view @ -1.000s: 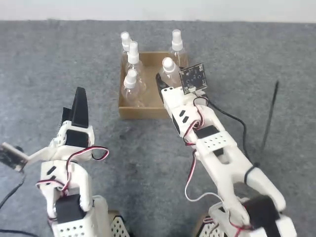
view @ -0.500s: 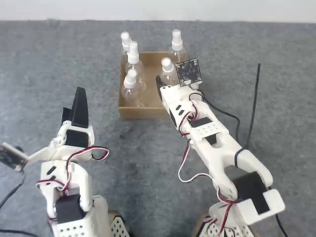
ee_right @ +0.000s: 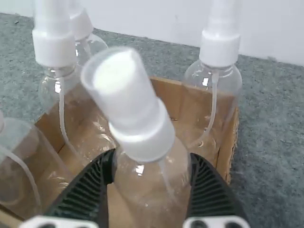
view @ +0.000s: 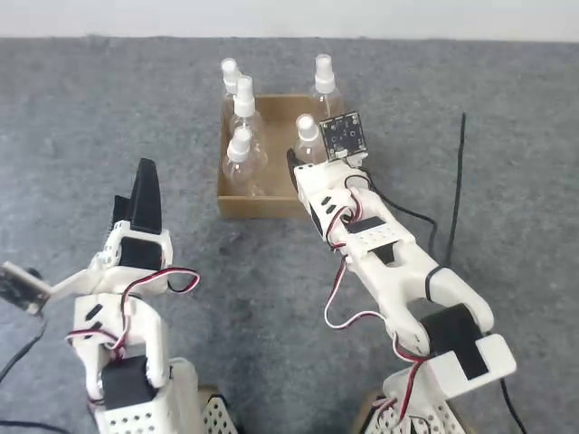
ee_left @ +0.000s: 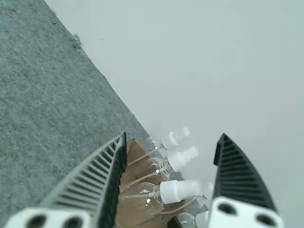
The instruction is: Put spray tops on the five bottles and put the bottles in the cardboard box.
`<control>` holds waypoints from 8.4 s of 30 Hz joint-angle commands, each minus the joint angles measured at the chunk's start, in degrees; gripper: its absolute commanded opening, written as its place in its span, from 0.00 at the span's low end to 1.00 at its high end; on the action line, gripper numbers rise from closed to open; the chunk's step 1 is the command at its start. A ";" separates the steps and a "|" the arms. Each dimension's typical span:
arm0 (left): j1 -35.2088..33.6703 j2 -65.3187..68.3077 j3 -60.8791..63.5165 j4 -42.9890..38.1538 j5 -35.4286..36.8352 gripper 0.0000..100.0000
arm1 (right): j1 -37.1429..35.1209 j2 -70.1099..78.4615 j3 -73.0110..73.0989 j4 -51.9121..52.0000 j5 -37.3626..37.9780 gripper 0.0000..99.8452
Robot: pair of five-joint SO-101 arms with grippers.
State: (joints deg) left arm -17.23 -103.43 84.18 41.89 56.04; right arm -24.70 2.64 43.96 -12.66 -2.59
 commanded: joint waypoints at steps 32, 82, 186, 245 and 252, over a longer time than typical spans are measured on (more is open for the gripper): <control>-0.09 -1.05 -2.59 -1.93 0.09 0.28 | 0.22 -1.19 -3.69 3.65 -0.18 0.15; -0.09 -1.05 -2.59 -2.02 0.00 0.28 | 0.31 -7.52 -2.90 7.96 -0.09 0.25; 3.16 -1.05 -2.51 -3.87 -7.65 0.01 | 0.13 -88.31 38.51 10.86 0.09 0.01; 17.23 -1.05 12.44 -16.18 -35.60 0.01 | 7.16 -106.59 52.48 36.09 7.91 0.04; 17.23 -1.05 12.44 -2.81 -36.57 0.01 | 5.85 -106.59 52.48 50.77 7.82 0.03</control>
State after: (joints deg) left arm 0.00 -103.43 97.10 32.75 20.09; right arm -18.73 -103.03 95.30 32.44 5.23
